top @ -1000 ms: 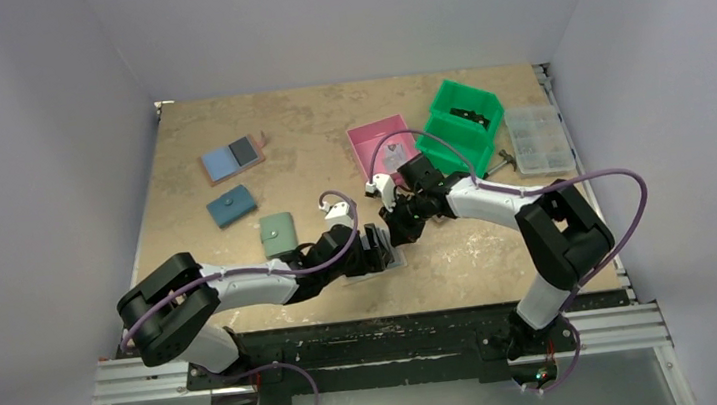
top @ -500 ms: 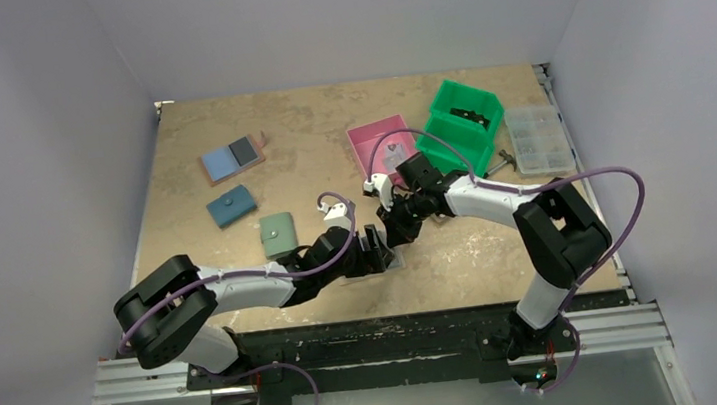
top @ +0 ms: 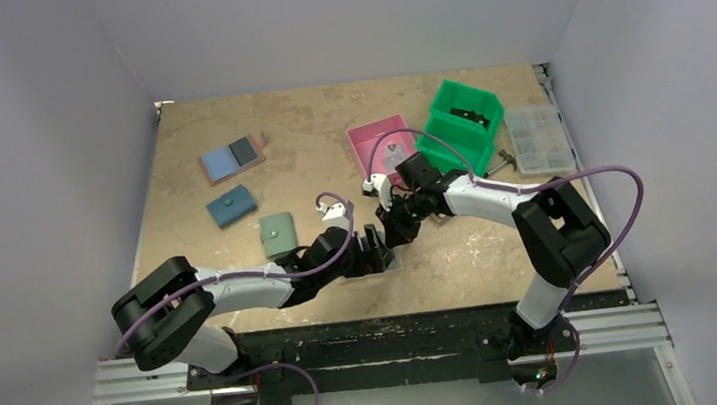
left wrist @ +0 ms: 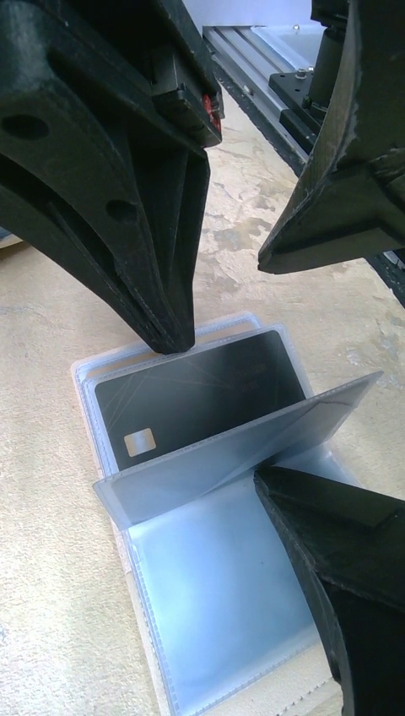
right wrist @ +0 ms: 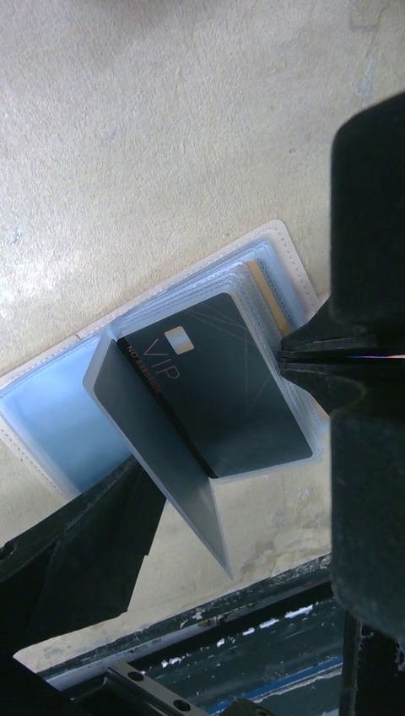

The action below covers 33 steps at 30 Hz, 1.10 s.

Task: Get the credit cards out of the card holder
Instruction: Remove the credit card from the card holder.

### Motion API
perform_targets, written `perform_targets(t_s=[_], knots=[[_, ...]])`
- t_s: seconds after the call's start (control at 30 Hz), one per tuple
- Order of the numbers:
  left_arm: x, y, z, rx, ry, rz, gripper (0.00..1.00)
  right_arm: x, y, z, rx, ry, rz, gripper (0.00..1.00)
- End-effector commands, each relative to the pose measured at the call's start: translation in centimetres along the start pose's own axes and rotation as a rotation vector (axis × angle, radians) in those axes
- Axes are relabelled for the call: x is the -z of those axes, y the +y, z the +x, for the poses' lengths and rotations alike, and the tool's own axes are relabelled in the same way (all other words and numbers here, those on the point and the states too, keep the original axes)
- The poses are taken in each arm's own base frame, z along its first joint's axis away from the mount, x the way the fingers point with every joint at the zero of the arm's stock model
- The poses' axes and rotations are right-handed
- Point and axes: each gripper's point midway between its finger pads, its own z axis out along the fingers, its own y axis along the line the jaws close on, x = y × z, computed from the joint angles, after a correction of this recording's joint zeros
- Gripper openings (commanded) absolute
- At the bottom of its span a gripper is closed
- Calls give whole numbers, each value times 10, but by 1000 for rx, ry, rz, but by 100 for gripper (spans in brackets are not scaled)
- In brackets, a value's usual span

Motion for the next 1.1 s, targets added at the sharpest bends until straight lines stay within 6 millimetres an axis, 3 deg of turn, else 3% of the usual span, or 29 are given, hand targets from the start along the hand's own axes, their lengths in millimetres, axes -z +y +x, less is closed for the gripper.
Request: perform_targets(t_s=[0.0, 0.17, 0.6, 0.83, 1.07], knots=[[6, -17, -16, 32, -55, 66, 91, 0, 10, -15, 8, -31, -54, 0], [4, -14, -16, 41, -56, 52, 91, 0, 11, -16, 10, -36, -59, 0], [17, 18, -26, 90, -99, -75, 84, -1, 7, -17, -1, -36, -39, 0], [16, 23, -28, 103, -93, -76, 63, -1, 7, -16, 0, -35, -36, 0], [16, 45, -30, 117, -76, -139, 45, 0, 6, -18, 7, -38, -30, 0]])
